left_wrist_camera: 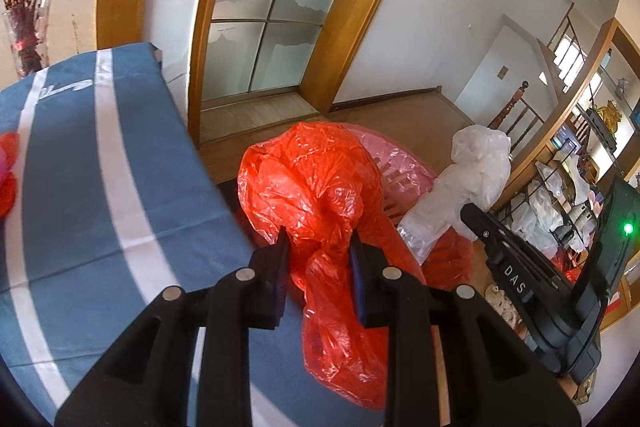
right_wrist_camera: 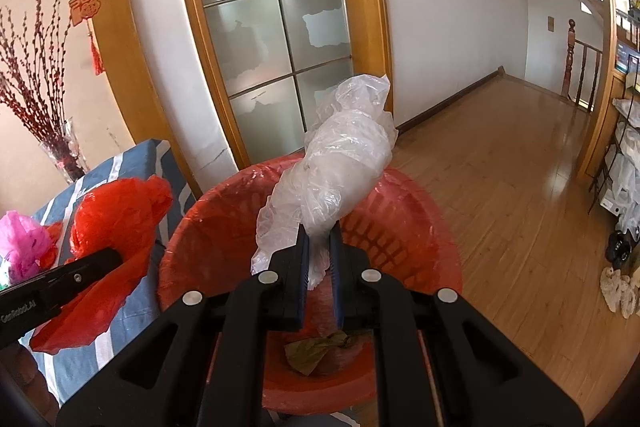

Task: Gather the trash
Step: 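Open both tools to drop the bags into the red basket, then move both open tools back to the bags on the table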

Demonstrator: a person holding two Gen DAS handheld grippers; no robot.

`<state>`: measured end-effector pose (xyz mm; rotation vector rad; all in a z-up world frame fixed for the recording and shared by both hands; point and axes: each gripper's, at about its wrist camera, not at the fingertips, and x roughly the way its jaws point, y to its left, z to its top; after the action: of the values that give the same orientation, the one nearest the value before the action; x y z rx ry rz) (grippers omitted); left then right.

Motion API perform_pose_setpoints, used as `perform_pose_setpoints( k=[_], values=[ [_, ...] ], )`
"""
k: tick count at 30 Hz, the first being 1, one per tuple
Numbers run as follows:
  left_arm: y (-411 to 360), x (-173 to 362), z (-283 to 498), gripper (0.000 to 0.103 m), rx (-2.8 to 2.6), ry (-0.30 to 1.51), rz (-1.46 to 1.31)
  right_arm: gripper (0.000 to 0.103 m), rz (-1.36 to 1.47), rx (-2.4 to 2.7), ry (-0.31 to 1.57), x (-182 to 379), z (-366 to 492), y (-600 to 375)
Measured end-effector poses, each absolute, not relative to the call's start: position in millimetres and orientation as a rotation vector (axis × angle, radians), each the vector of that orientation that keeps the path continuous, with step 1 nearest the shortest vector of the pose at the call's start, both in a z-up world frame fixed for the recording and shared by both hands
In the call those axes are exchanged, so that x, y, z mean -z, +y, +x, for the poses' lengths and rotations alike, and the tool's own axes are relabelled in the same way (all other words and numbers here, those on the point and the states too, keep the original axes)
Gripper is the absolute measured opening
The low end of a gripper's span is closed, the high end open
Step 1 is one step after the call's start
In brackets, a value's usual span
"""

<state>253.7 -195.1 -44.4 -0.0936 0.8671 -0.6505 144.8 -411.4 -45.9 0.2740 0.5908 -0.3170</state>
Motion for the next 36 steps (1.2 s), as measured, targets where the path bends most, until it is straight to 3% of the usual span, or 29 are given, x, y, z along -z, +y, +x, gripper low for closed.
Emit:
perform_pose_setpoints(
  k=[6, 13, 21, 25, 36],
  values=[
    [-216, 48, 266, 0.031, 0.668, 0.881, -0.093, 0.014, 0.302, 0.321, 0.592, 50, 146, -421],
    [-226, 62, 274, 0.046, 0.663, 0.932, -0.098, 0.037, 0.324, 0.339, 0.597, 53, 140, -432],
    [-210, 64, 268, 0.058, 0.61, 0.913, -0.077, 0.038, 0.328, 0.357, 0.605, 55, 137, -434],
    [-192, 59, 257, 0.063, 0.559, 0.875, -0.039, 0.05, 0.305, 0.352, 0.597, 52, 134, -428],
    [-105, 35, 221, 0.066, 0.371, 0.763, 0.002, 0.055, 0.232, 0.216, 0.59, 35, 145, -375]
  ],
)
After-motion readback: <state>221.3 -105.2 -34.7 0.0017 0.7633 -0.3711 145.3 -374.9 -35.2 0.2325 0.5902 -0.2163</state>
